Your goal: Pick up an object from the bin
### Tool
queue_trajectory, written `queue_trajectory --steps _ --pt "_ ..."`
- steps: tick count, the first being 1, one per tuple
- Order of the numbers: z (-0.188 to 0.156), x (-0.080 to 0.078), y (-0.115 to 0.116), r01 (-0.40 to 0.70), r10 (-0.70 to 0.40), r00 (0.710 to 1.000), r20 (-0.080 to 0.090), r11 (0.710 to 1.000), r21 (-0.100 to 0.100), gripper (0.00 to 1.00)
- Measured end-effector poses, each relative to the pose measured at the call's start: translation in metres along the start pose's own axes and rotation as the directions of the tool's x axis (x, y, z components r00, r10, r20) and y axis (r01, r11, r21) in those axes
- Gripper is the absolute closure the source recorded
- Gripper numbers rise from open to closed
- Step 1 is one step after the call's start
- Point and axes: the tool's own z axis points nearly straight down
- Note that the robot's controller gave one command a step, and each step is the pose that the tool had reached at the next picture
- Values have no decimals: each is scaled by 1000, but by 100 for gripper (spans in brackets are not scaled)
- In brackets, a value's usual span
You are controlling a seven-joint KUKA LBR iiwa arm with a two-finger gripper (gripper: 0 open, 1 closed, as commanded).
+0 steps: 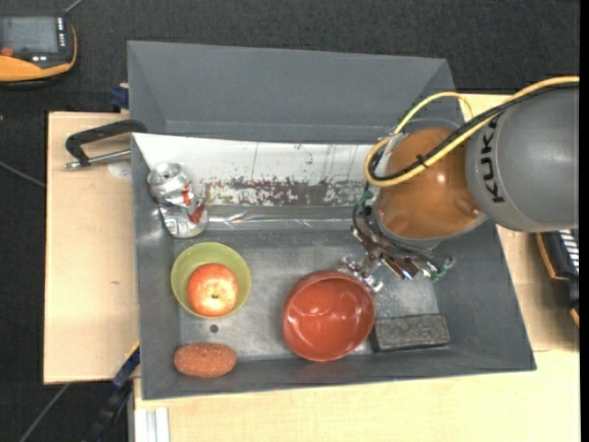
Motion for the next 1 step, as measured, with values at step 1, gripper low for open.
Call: queue_trajectory --steps 1 --pt "-36 -103 60 51 -51 999 14 999 2 100"
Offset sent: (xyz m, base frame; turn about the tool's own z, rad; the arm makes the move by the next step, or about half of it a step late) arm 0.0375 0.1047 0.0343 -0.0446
